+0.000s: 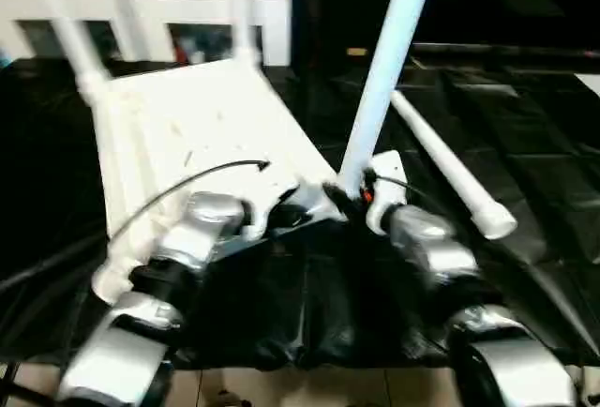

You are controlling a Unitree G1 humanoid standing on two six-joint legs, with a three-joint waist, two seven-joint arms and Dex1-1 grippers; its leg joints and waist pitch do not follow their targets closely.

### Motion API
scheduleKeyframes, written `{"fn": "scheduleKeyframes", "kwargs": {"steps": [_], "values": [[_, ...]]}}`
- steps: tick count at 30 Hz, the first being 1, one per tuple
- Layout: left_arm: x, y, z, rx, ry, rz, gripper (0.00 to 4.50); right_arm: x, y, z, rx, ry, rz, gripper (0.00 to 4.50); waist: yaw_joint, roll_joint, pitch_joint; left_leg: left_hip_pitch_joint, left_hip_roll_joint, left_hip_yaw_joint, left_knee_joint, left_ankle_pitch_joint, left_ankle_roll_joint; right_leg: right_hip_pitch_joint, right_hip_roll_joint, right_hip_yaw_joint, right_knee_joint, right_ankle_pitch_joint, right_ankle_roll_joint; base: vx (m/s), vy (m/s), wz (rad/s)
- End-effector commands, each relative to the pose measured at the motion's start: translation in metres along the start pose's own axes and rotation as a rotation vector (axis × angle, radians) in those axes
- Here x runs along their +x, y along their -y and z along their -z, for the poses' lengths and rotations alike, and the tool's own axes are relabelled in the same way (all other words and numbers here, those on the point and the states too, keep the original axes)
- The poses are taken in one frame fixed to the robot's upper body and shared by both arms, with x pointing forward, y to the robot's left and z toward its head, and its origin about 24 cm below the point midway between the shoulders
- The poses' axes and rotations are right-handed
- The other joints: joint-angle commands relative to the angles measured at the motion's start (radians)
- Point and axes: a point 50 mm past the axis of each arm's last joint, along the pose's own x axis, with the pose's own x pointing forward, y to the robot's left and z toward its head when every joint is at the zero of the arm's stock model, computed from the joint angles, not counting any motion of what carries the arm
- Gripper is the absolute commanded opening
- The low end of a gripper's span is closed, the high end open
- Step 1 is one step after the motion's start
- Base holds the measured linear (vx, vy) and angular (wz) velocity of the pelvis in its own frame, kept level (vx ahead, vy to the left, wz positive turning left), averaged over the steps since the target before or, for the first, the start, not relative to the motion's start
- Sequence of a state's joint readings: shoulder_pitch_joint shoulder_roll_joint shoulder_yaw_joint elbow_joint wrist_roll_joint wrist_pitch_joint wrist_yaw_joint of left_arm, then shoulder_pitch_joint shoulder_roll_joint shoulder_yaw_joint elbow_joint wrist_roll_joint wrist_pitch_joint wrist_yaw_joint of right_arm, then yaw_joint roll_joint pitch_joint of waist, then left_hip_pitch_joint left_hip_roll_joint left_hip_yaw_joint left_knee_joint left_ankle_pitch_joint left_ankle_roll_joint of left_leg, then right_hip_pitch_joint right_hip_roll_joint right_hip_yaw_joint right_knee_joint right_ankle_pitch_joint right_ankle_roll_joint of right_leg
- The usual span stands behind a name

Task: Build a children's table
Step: Rotate leg to tighten

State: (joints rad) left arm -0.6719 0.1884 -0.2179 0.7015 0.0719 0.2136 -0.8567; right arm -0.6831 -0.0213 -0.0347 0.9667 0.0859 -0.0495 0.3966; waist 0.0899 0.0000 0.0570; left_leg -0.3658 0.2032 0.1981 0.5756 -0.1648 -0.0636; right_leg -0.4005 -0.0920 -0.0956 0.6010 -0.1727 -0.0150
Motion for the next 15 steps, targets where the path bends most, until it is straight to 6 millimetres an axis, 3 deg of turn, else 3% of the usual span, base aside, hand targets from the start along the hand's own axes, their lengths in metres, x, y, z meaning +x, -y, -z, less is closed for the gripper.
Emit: {"fn": "scheduleKeyframes", "kwargs": {"steps": [1, 3, 8, 11, 15], "values": [[0.018, 0.018, -0.026, 0.064, 0.089, 0.064, 0.00, 0.014, -0.042, 0.007, 0.018, -0.030, -0.138, 3.14, 0.001, 0.001, -0.068, 0.013, 0.031, -0.023, -0.068, -0.283, 0.001, 0.041, -0.068, 0.052, -0.088, -0.354, -0.161, 0.000, 0.000, 0.00], [0.016, 0.018, -0.024, 0.071, 0.084, 0.073, 0.00, 0.015, -0.042, 0.006, 0.023, -0.018, -0.134, 3.48, 0.000, 0.002, -0.068, 0.013, 0.032, -0.022, -0.069, -0.285, 0.005, 0.041, -0.067, 0.052, -0.084, -0.329, -0.175, 0.000, 0.000, 0.00], [0.009, 0.016, -0.020, 0.098, 0.084, 0.104, 0.00, 0.014, -0.040, 0.000, -0.012, 0.020, -0.165, 3.78, -0.001, 0.006, -0.067, 0.014, 0.033, -0.022, -0.070, -0.305, 0.005, 0.042, -0.069, 0.053, -0.085, -0.331, -0.182, 0.000, 0.000, 0.00], [0.002, 0.014, -0.016, 0.119, 0.080, 0.143, 0.00, 0.010, -0.035, -0.003, -0.063, 0.029, -0.237, 4.17, -0.002, -0.002, -0.071, 0.007, 0.032, -0.022, -0.068, -0.268, 0.021, 0.049, -0.068, 0.053, -0.076, -0.276, -0.192, 0.000, 0.000, 0.00], [-0.008, 0.012, -0.013, 0.160, 0.095, 0.207, 0.00, -0.001, -0.024, -0.001, -0.159, -0.006, -0.364, 4.17, 0.005, 0.004, -0.074, 0.006, 0.036, -0.017, -0.062, -0.213, 0.046, 0.049, -0.063, 0.053, -0.061, -0.162, -0.226, 0.000, 0.000, 0.00]]}}
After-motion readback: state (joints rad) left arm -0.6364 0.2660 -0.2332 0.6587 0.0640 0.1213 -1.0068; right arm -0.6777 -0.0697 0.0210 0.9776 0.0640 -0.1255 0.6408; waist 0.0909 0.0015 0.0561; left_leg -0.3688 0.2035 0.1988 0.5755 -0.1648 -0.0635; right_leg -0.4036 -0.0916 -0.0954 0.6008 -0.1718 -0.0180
